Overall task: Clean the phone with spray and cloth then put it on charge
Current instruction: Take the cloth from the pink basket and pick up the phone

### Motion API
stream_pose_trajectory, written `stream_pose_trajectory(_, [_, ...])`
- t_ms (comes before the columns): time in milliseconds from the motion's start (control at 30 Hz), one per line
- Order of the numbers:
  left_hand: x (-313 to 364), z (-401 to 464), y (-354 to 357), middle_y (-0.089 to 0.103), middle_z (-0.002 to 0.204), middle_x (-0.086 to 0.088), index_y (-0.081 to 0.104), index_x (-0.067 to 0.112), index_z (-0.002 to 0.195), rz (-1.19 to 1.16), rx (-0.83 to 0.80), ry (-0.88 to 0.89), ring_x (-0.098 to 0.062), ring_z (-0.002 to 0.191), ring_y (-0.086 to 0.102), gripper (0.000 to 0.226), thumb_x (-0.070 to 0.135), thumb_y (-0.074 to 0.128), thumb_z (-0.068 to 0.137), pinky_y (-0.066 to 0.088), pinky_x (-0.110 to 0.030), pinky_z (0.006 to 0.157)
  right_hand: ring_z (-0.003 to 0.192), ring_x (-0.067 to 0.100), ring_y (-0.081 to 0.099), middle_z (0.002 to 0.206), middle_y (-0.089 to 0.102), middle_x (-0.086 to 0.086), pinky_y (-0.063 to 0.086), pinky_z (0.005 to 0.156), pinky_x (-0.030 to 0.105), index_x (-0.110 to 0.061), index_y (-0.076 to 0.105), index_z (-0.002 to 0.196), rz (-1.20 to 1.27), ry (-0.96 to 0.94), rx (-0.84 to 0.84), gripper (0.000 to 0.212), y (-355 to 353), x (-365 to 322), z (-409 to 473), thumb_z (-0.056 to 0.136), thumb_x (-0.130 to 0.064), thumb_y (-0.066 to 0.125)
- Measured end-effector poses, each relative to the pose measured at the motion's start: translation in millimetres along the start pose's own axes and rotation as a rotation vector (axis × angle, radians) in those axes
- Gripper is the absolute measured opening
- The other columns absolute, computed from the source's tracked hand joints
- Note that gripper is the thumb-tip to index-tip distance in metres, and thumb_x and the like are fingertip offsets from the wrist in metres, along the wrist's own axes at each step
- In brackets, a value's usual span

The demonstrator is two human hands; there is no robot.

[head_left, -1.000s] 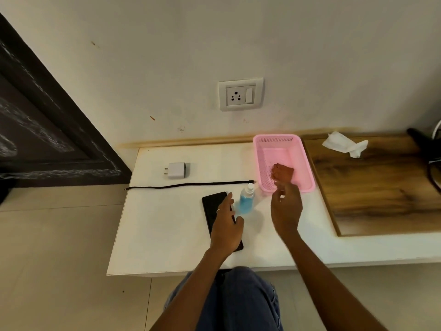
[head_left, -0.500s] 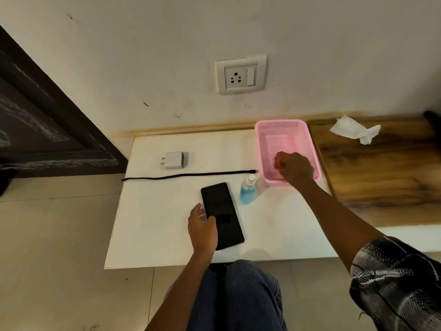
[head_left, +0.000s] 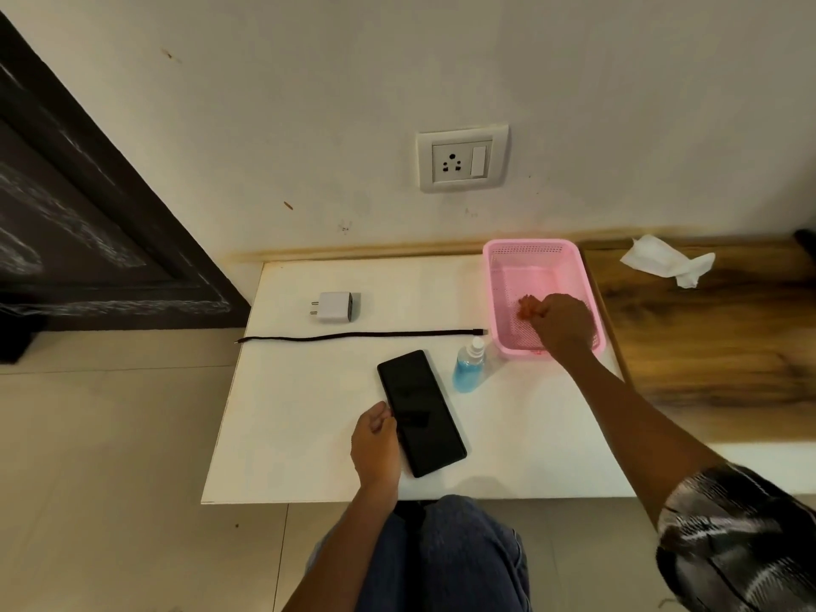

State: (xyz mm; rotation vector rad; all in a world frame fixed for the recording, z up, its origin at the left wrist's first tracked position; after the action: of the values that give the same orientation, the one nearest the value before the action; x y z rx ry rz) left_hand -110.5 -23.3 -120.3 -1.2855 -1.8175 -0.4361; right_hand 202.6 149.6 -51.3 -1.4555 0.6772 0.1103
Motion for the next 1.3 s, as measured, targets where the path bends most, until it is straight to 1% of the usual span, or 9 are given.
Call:
stream_pose_trajectory(133, [-1.5, 3.0, -1.6, 0.062, 0.127, -0.011, 0.057, 0.007, 0.129, -0.029, 0.025, -0.004, -0.027, 0.115, 0.059, 0.034, 0.009, 0.053, 0.095, 0.045, -0.045, 0.105, 0.075, 0.021, 0.063, 0.084, 0.072, 0.008, 0.047, 0.070, 0.025, -0.007, 0.072, 0.087, 0.218, -0.073, 0.231, 0.017, -41.5, -7.6, -43.7, 0.084, -0.022, 0.067])
stream_pose_trajectory(333, [-0.3, 0.3, -2.6, 0.063, 0.123, -0.010, 0.059, 0.007, 0.126, -0.063, 0.046, -0.006, -0.025, 0.111, 0.060, 0.032, 0.009, 0.055, 0.095, 0.047, -0.043, 0.103, 0.084, 0.027, 0.065, 0.093, 0.072, 0.014, 0.054, 0.081, 0.040, -0.002, 0.069, 0.092, 0.262, -0.194, 0.294, 0.016, -41.1, -0.9, -140.2, 0.079, -0.010, 0.072])
stream_pose_trajectory(500, [0.7, -0.6, -3.4, 0.063, 0.123, -0.011, 0.059, 0.007, 0.125, -0.060, 0.044, 0.003, -0.026, 0.111, 0.060, 0.032, 0.010, 0.055, 0.094, 0.047, -0.044, 0.103, 0.074, 0.031, 0.066, 0.081, 0.071, 0.016, 0.052, 0.070, 0.033, -0.001, 0.070, 0.083, 0.031, -0.284, 0.133, 0.014, 4.8, 2.9, -176.1, 0.071, 0.000, 0.077])
stream_pose_trajectory(667, [1.7, 0.0, -2.4, 0.064, 0.122, -0.011, 0.060, 0.007, 0.125, -0.072, 0.037, 0.009, -0.025, 0.111, 0.060, 0.031, 0.008, 0.054, 0.094, 0.047, -0.043, 0.103, 0.079, 0.035, 0.066, 0.088, 0.072, 0.017, 0.054, 0.071, 0.040, -0.001, 0.071, 0.088, -0.105, -0.285, 0.030, 0.024, 21.0, -3.6, -184.1, 0.065, 0.002, 0.079])
stream_pose_trajectory(800, [3.0, -1.3, -1.3, 0.064, 0.123, -0.010, 0.060, 0.007, 0.125, -0.056, 0.036, 0.017, -0.026, 0.112, 0.060, 0.032, 0.009, 0.053, 0.094, 0.047, -0.043, 0.103, 0.088, 0.030, 0.064, 0.099, 0.070, 0.014, 0.052, 0.073, 0.037, -0.003, 0.070, 0.097, 0.085, -0.244, 0.041, 0.023, 16.4, -24.5, -190.6, 0.075, -0.001, 0.073])
stream_pose_trajectory(933, [4.0, 0.4, -4.4, 0.067, 0.117, -0.011, 0.065, 0.008, 0.117, -0.025, 0.053, 0.033, -0.027, 0.107, 0.063, 0.026, 0.013, 0.053, 0.095, 0.050, -0.045, 0.099, 0.111, 0.021, 0.055, 0.118, 0.059, 0.008, 0.043, 0.091, 0.027, -0.007, 0.057, 0.122, 0.309, -0.091, -0.340, 0.032, 62.4, -47.6, -197.3, 0.091, -0.017, 0.056])
stream_pose_trajectory(1067, [6.2, 0.3, -3.1, 0.070, 0.107, -0.009, 0.069, 0.016, 0.104, -0.012, 0.028, 0.045, -0.026, 0.099, 0.065, 0.020, 0.015, 0.050, 0.095, 0.052, -0.045, 0.095, 0.120, 0.025, 0.049, 0.129, 0.053, 0.011, 0.042, 0.101, 0.036, -0.006, 0.045, 0.134, 0.353, 0.044, -0.457, 0.043, 80.1, -56.6, -196.7, 0.094, -0.021, 0.051])
stream_pose_trajectory(1200, [4.2, 1.4, 1.1, 0.069, 0.109, -0.009, 0.067, 0.014, 0.104, -0.070, -0.025, 0.002, -0.027, 0.104, 0.063, 0.021, 0.020, 0.049, 0.096, 0.049, -0.048, 0.099, 0.112, 0.026, 0.053, 0.124, 0.055, 0.012, 0.044, 0.092, 0.033, -0.002, 0.049, 0.129, 0.514, 0.208, -0.514, 0.038, 84.9, -51.8, -196.2, 0.092, -0.011, 0.050])
stream_pose_trajectory(1300, [5.3, -1.6, 5.3, 0.059, 0.125, -0.005, 0.057, 0.017, 0.115, -0.143, -0.064, -0.024, -0.020, 0.115, 0.054, 0.022, 0.027, 0.048, 0.098, 0.042, -0.035, 0.104, 0.110, 0.021, 0.052, 0.119, 0.054, 0.007, 0.045, 0.090, 0.032, -0.011, 0.050, 0.130, 0.718, 0.370, -0.589, 0.041, 92.2, -46.7, -203.5, 0.090, -0.006, 0.051])
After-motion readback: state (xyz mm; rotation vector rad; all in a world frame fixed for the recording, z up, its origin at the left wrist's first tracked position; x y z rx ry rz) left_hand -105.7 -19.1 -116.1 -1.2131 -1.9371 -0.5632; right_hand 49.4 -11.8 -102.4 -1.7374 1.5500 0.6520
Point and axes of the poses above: each hand's wrist, its own z-axis towards the middle knuckle, its own y-axis out of the palm, x = y × z, the point moved 9 cm from there along z, towards the middle knuckle
